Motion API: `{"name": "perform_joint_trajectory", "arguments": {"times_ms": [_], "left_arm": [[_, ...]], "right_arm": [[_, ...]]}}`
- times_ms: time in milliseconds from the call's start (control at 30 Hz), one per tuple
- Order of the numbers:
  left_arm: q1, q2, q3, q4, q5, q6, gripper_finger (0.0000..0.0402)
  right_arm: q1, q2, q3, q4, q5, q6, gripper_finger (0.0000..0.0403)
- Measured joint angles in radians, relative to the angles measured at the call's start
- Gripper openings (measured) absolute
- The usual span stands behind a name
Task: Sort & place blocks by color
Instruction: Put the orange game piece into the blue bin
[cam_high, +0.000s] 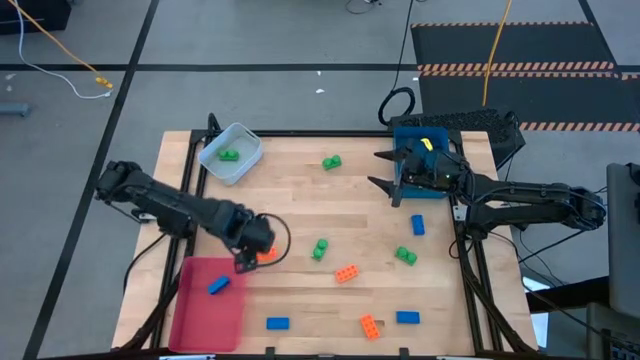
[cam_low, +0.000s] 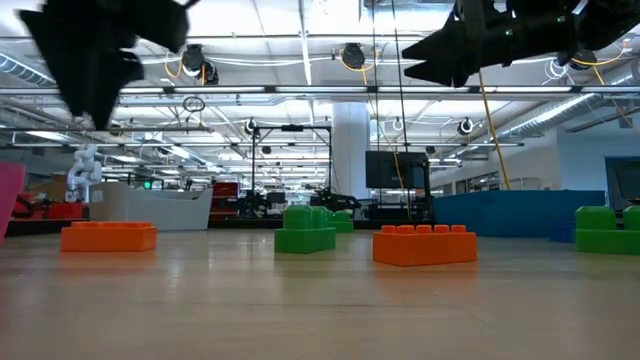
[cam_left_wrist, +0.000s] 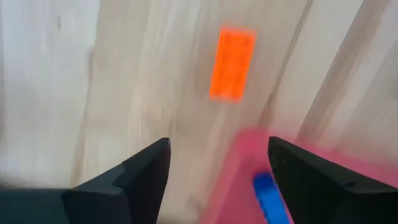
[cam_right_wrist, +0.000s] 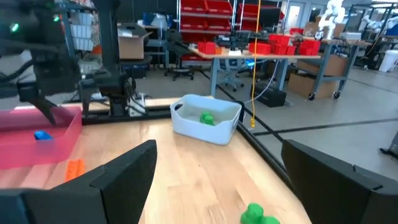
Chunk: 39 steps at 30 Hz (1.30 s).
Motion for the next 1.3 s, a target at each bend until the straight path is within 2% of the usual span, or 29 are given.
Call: {"name": "perform_joint_trajectory", "arguments": {"times_ms": [267, 433, 600, 867, 1300], "left_arm": [[0.139, 0.016, 0.001, 0.075, -0.011, 0.200, 0.0257], [0.162, 0.077, 0.001, 0.158, 0.000, 0.271, 0.0268], [0.162, 0.158, 0.001, 0.156, 0.019, 0.330, 0.0270], [0.162, 0.208, 0.001, 0.167, 0.048, 0.339, 0.0271], [0.146, 0.209, 0.001, 0.191, 0.123, 0.300, 0.0271]], "right_arm": [[0.000, 0.000, 0.000, -0.087, 0.000, -0.001, 0.0338], [0.000, 0.000, 0.000, -0.104, 0.006, 0.000, 0.0338], [0.000, 0.000, 0.000, -0.105, 0.007, 0.007, 0.0338], [0.000, 0.000, 0.000, -0.103, 0.007, -0.002, 0.0338], [0.000, 0.000, 0.000, -0.110, 0.005, -0.011, 0.0338]]}}
